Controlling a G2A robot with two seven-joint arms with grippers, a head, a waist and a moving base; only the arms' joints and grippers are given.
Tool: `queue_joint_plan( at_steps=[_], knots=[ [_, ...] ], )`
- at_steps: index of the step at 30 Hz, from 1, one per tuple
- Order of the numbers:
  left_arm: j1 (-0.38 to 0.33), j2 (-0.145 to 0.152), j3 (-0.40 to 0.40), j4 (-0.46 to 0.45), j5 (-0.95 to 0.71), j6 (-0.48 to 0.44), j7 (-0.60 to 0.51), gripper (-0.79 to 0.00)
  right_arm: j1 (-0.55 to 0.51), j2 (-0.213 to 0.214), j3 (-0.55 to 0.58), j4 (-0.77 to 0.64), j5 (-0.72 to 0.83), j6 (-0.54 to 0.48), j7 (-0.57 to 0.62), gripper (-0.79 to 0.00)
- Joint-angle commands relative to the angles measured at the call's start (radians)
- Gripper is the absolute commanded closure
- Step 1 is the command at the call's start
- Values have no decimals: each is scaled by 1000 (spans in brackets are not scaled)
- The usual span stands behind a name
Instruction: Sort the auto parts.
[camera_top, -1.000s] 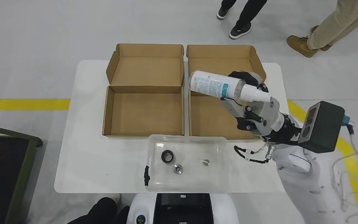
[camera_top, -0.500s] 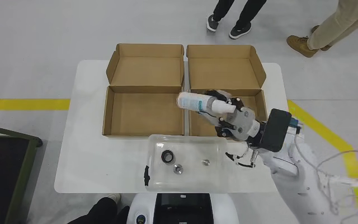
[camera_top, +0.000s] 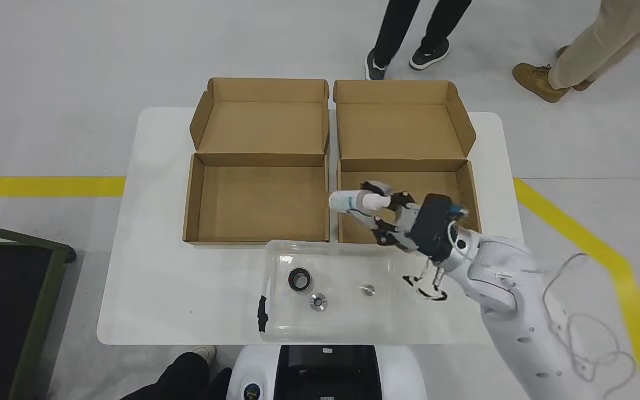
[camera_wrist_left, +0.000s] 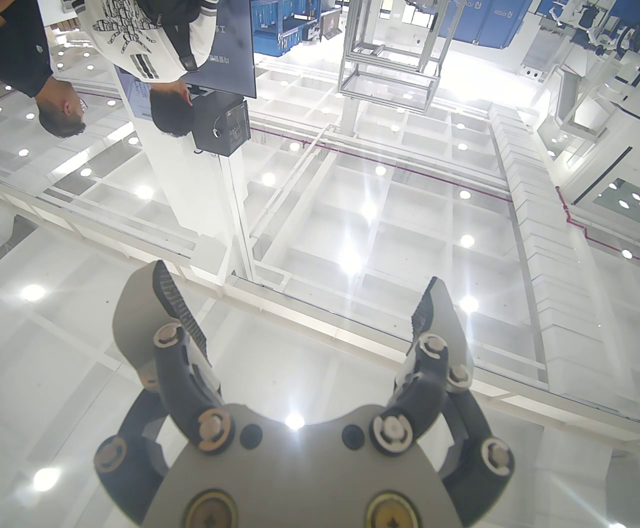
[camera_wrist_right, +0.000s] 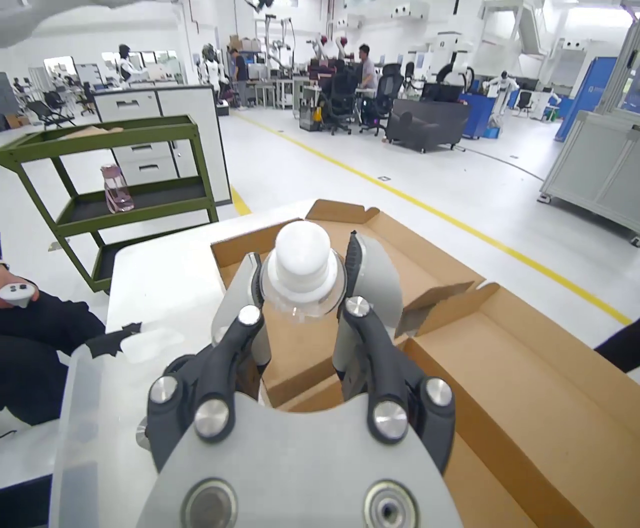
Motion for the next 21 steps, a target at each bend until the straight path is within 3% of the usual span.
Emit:
queue_joint_plan(
  at_steps=[1,21],
  knots=[
    [0,0,0,0,0,0,0,-785,4,2,7,14,-11,4,30,0],
    [0,0,0,0,0,0,0,-785,119,-9,-82,197,-165,115,209,0]
  ],
)
